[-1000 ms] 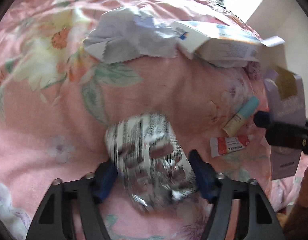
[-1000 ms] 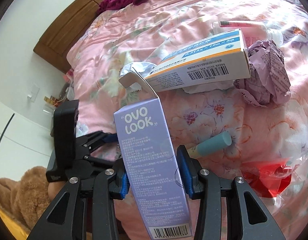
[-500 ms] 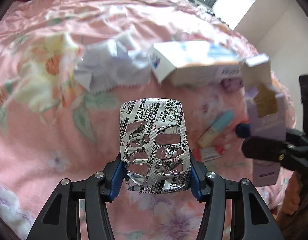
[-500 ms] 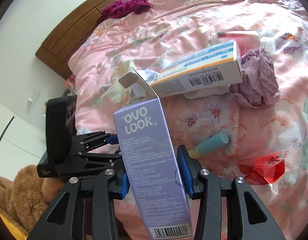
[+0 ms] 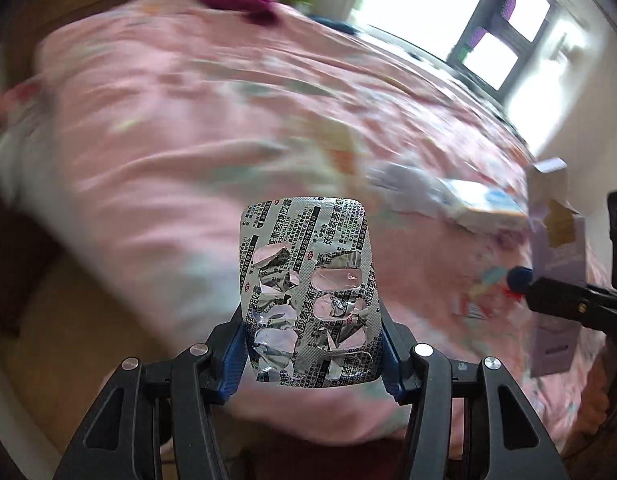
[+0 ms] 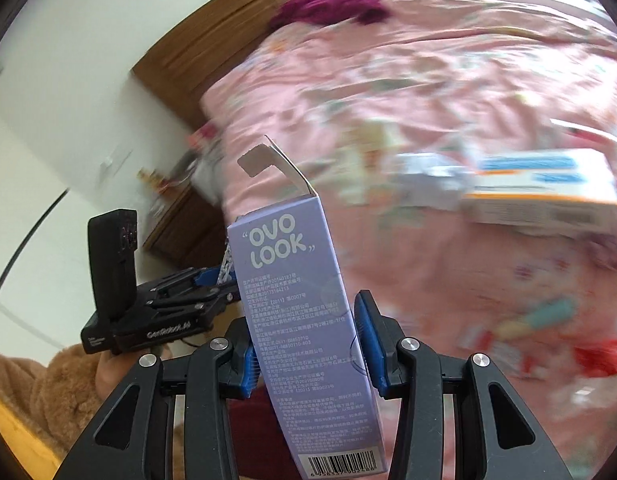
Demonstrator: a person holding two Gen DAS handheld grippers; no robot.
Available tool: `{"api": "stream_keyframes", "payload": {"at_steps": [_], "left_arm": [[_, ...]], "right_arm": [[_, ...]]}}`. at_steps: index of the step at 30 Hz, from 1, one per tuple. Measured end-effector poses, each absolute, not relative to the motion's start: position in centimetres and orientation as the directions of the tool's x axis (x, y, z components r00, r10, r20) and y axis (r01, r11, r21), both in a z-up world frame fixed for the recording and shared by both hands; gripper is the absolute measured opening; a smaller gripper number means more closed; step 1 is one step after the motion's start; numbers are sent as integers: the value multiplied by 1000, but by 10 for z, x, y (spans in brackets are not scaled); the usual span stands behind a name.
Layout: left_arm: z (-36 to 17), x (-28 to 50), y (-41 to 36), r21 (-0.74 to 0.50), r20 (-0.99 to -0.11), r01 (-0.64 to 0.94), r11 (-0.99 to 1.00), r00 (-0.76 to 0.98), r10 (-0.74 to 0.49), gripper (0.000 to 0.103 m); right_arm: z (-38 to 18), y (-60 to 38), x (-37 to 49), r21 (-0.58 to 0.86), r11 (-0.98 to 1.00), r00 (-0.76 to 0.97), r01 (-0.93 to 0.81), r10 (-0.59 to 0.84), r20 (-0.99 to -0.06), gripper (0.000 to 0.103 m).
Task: Collect trash
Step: 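Carry both items to the pink-rimmed bin and open the left tool over it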
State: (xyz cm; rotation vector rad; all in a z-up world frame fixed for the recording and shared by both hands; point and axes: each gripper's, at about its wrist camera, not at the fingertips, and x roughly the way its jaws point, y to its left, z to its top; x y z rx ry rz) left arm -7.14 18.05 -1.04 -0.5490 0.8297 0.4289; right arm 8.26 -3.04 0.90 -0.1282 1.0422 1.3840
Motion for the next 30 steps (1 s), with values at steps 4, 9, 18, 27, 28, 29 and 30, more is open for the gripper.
{"api": "stream_keyframes", "payload": {"at_steps": [4, 9, 18, 27, 28, 29, 30], "left_arm": [[-22, -137, 204, -297, -799, -676, 674, 563, 212, 56], [-62, -207, 233, -291, -845, -797, 529, 473, 248, 56], [-142, -267, 276, -259, -911, -909, 326, 342, 230, 57], [-191, -260, 300, -264, -940, -915, 304, 315, 130, 63], [-194, -261, 300, -256, -945, -918, 303, 304, 124, 76], [-199, -262, 303, -246, -949, -922, 298, 291, 118, 83], [-201, -264, 304, -245, -950, -924, 293, 289, 119, 89]], "right_arm": [[6, 6, 41, 506, 151, -261, -849, 713, -651, 42], [-16, 59, -8, 539, 57, -375, -840, 656, -655, 42], [-56, 132, -68, 516, -8, -445, -857, 518, -730, 42], [-87, 164, -81, 511, 21, -449, -860, 445, -774, 42], [-93, 167, -83, 510, 22, -452, -860, 433, -780, 42], [-94, 170, -86, 510, 21, -454, -860, 425, -783, 42], [-97, 173, -88, 509, 21, -455, -861, 416, -787, 42]]}}
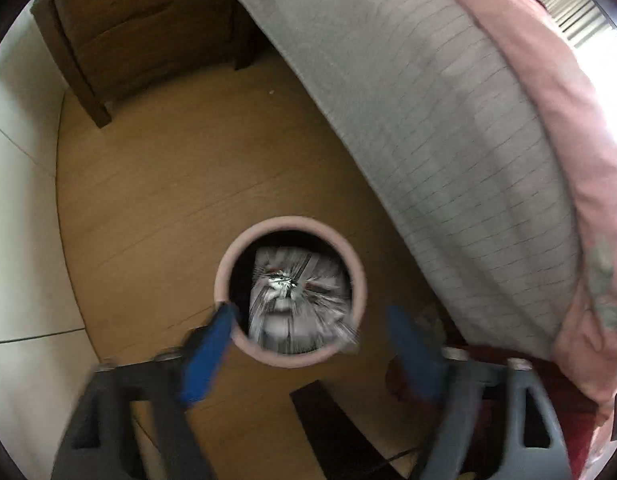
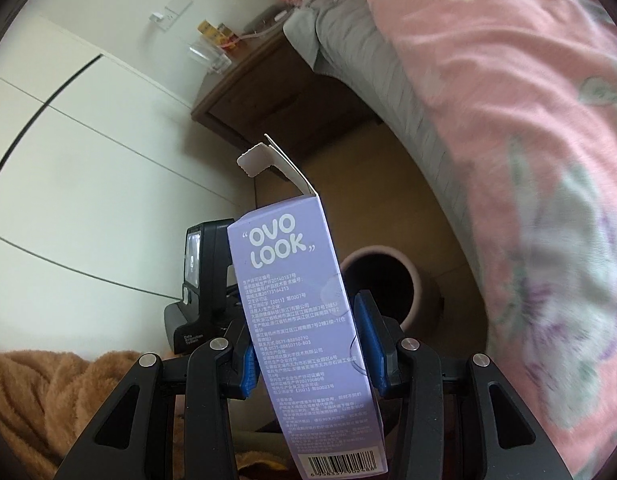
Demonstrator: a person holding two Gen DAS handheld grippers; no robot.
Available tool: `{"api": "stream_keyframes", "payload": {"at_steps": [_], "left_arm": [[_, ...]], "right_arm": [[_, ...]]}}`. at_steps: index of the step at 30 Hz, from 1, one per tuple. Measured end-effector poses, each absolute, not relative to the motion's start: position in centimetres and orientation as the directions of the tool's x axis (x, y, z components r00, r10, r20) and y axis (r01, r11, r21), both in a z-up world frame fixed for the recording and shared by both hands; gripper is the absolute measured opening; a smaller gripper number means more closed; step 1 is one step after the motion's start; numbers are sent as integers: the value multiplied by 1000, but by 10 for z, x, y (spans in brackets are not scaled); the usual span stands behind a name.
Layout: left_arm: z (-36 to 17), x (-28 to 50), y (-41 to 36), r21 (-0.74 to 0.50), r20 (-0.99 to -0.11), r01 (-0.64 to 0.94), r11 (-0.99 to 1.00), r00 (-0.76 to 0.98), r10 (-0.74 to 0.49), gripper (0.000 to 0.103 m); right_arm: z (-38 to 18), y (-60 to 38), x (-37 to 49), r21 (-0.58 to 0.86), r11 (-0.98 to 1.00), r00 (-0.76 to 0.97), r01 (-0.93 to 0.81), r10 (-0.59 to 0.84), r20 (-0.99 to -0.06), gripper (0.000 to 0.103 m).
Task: Collect trash
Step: 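Carry both items to the pink-rimmed bin and open the left tool over it, then open the right tool over the bin to drop the lavender box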
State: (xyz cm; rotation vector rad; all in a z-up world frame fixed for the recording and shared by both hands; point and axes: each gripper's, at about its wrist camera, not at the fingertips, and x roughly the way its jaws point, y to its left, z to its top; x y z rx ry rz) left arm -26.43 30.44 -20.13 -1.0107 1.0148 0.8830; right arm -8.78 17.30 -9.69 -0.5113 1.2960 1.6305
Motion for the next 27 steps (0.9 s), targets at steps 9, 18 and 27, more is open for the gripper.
{"api": "stream_keyframes", "payload": {"at_steps": [9, 18, 27], "left_arm": [[-209, -313, 313, -240, -953, -956, 166, 265, 149, 90], [-182, -336, 306, -103, -945, -991, 87, 124, 302, 90], [-186, -323, 303, -34, -960, -987, 156, 76, 271, 90]], "right_arm": [[-147, 211, -121, 514, 6, -493, -858, 273, -826, 42], [-219, 265, -151, 391, 11, -389, -920, 88, -917, 42], [-249, 282, -166, 336, -6, -336, -942, 41, -941, 42]]}}
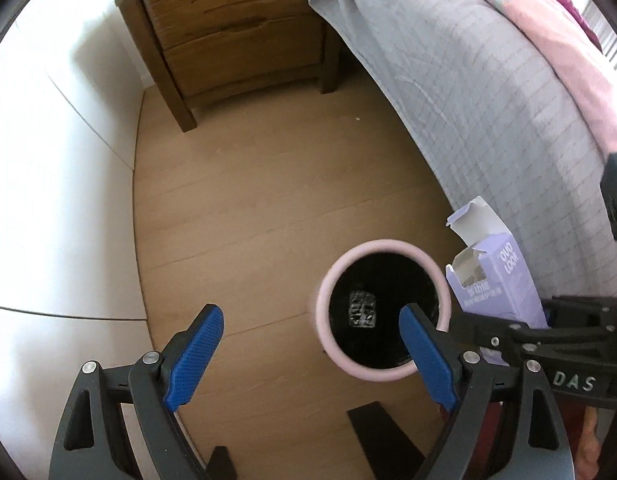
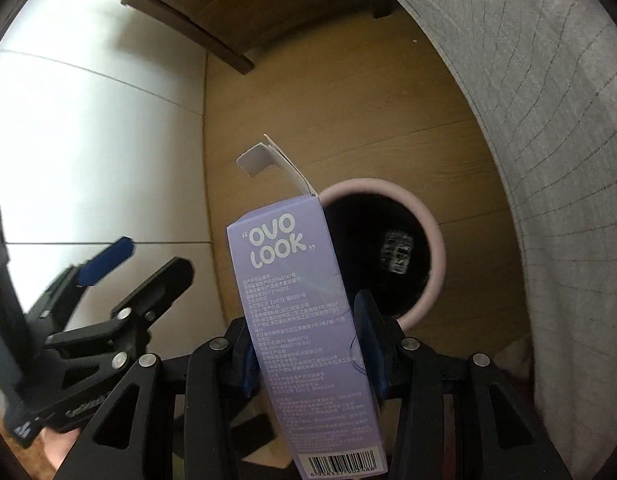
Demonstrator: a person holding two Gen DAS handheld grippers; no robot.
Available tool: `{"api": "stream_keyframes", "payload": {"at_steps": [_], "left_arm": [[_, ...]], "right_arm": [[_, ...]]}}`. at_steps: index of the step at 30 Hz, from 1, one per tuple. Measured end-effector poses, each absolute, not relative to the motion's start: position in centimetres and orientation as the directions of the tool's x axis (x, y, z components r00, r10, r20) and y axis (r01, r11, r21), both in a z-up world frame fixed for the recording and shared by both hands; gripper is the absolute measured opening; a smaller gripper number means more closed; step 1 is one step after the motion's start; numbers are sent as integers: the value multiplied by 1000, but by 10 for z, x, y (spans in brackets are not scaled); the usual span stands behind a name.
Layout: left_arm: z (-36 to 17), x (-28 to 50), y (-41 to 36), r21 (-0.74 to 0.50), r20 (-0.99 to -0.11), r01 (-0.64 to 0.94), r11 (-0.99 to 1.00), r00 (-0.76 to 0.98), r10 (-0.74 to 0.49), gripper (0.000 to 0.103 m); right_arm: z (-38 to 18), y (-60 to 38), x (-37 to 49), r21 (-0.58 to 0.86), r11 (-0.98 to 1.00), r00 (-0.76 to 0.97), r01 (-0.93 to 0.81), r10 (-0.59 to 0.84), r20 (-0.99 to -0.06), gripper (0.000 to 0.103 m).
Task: Collect trash
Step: 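Open the right tool over the bin to drop the lavender box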
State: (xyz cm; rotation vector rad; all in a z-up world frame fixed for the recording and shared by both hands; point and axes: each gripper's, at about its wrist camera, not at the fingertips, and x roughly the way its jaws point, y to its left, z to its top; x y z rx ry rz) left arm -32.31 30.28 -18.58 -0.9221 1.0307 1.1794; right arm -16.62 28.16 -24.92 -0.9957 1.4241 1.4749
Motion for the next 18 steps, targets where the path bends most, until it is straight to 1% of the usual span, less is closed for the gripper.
{"api": "stream_keyframes", "payload": {"at_steps": [2, 3, 4, 5, 6, 7, 9, 10, 12, 18], "left_arm": [[-185, -323, 303, -10, -958, -988, 154, 53, 281, 90], [-184, -325, 303, -8, -959, -989, 150, 50, 279, 90], [-184, -327, 304, -7, -959, -990, 141, 47, 279, 90], [-183, -329, 304, -4, -958, -991, 133, 42, 283, 90], [-183, -331, 304, -5, -957, -992, 123, 41, 288, 90], [-183, -333, 305, -8, -956, -993, 117, 42, 290, 90], [-182, -336, 306, -2, -956, -994, 110, 35, 292, 90], [-181, -336, 306, 1, -955, -994, 111, 32, 294, 90], [-179, -333, 305, 2, -953, -993, 119, 34, 300, 90], [-161, -314, 299, 20, -934, -983, 181, 46, 353, 90]], "right_arm": [[-252, 283, -169, 327, -22, -328, -945, 46, -944, 43], [-250, 281, -170, 314, -36, -316, -949, 54, -947, 45], [-248, 282, -172, 284, -51, -287, -958, 64, -956, 61], [-244, 278, -172, 232, -66, -236, -971, 80, -968, 74], [-243, 279, -172, 190, -73, -196, -979, 84, -977, 79], [-241, 280, -171, 189, -72, -195, -979, 85, -977, 81], [-236, 283, -166, 231, -52, -235, -972, 96, -967, 81], [-233, 283, -163, 230, -40, -233, -972, 105, -967, 83], [-227, 281, -160, 204, -28, -205, -979, 99, -974, 83], [-176, 259, -147, 135, -30, -139, -990, 203, -969, 84]]}}
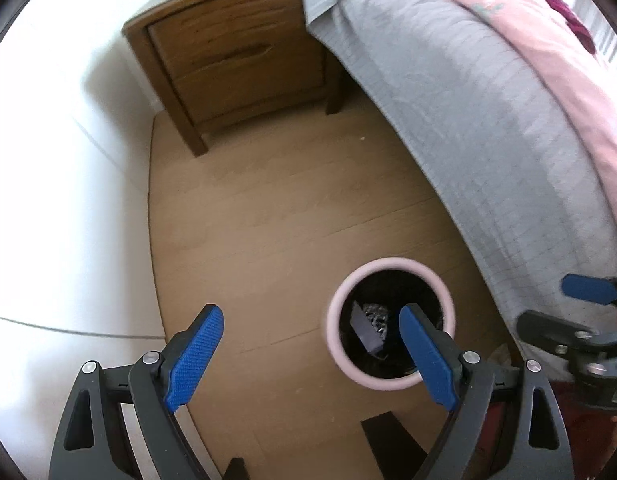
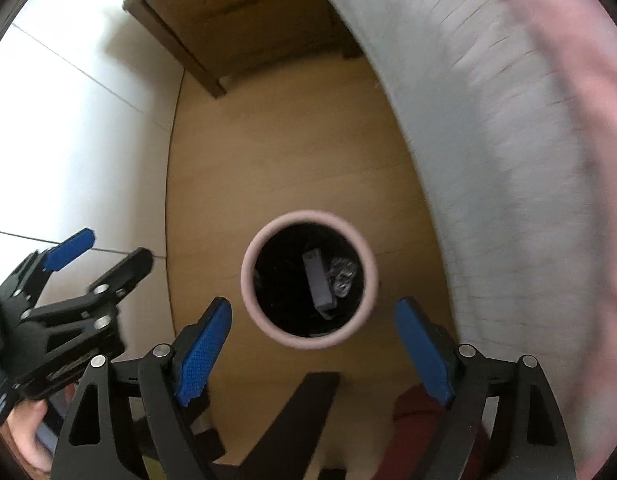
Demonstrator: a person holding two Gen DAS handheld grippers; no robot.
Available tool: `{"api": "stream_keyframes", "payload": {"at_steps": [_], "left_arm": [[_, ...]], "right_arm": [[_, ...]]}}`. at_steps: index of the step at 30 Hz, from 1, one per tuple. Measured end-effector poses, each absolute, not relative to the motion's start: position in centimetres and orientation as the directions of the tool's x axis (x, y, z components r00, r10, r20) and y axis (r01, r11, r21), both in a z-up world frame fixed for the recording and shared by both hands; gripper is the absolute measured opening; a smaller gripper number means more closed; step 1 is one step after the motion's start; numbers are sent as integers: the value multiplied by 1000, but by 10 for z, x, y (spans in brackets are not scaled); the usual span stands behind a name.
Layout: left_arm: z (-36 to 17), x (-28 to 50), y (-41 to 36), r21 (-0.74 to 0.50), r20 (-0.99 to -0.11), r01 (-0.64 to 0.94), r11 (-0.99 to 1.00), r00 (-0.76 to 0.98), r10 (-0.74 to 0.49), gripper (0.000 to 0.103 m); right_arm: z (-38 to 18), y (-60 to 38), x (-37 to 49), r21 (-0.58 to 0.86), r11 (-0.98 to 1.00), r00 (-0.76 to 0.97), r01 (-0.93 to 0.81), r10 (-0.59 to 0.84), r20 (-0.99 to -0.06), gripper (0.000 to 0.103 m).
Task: Collect trash
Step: 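Open the right tool over the bin to drop the lavender box, then return both open tools to the bed above the remaining trash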
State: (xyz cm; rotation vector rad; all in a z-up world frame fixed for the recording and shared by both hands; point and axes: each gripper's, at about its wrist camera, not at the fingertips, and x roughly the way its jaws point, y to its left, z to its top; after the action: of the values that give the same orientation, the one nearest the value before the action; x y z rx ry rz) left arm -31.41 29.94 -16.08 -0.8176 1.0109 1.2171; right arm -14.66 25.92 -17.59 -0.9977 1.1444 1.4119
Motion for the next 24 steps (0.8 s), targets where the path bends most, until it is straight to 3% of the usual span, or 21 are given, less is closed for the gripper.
{"api": "stream_keyframes", "payload": {"at_steps": [9, 13, 24], "left_arm": [[-109, -258, 279, 75, -880, -932, 355, 105, 462, 91], [-86, -234, 266, 89, -854, -900, 426, 151, 497, 100], [-47, -140, 220, 109, -822, -764, 636, 289, 490, 100]], "right_arm": [[-108, 194, -95, 221, 91, -174, -971, 362, -916, 86], [-85, 156, -68, 236, 175, -140, -956, 435, -890, 88], [-55, 65, -6, 225, 379, 9, -898, 527, -850, 88]]}}
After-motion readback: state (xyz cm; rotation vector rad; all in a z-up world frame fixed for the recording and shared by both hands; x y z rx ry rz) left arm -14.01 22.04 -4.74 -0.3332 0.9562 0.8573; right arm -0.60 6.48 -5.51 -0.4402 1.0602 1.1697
